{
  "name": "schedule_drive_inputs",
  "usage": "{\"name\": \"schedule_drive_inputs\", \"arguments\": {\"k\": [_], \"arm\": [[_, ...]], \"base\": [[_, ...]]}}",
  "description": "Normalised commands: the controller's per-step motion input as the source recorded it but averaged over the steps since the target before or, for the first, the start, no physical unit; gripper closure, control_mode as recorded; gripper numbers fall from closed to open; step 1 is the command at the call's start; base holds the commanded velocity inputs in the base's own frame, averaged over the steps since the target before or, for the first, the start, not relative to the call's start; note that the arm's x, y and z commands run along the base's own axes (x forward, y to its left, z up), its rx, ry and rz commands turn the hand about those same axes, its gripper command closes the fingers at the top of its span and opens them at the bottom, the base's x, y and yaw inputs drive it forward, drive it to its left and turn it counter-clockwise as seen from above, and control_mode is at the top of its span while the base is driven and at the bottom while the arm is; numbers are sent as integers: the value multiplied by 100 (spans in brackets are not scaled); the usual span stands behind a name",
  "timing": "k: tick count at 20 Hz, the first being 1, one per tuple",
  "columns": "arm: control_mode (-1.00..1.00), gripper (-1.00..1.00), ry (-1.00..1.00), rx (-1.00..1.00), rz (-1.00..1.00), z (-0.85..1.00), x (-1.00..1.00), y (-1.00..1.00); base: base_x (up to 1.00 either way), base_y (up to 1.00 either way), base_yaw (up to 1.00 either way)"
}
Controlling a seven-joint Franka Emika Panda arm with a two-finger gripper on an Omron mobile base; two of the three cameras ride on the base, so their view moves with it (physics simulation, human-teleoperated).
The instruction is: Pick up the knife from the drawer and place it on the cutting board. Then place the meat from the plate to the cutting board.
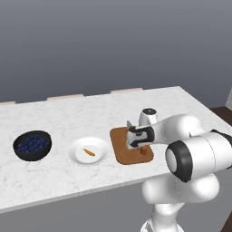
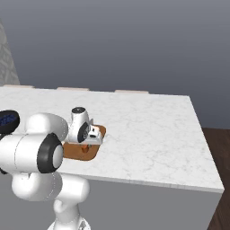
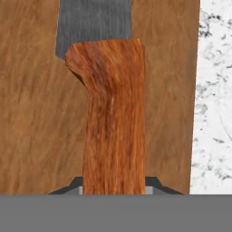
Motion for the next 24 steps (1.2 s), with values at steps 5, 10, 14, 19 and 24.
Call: {"name": "schedule_drive_inputs", "arguments": {"k": [5,10,14,19,24], "arm": [[-100,-100,0,0,0,-9,0,0],[-100,-100,4,0,0,3,-3,0],[-100,-100,-6,0,0,37,-33,1],[-100,-100,-11,0,1,63,-18,28],[-100,-100,-19,0,7,34,1,82]], "base": [[0,0,0],[0,0,0],[0,0,0],[0,0,0],[0,0,0]]}}
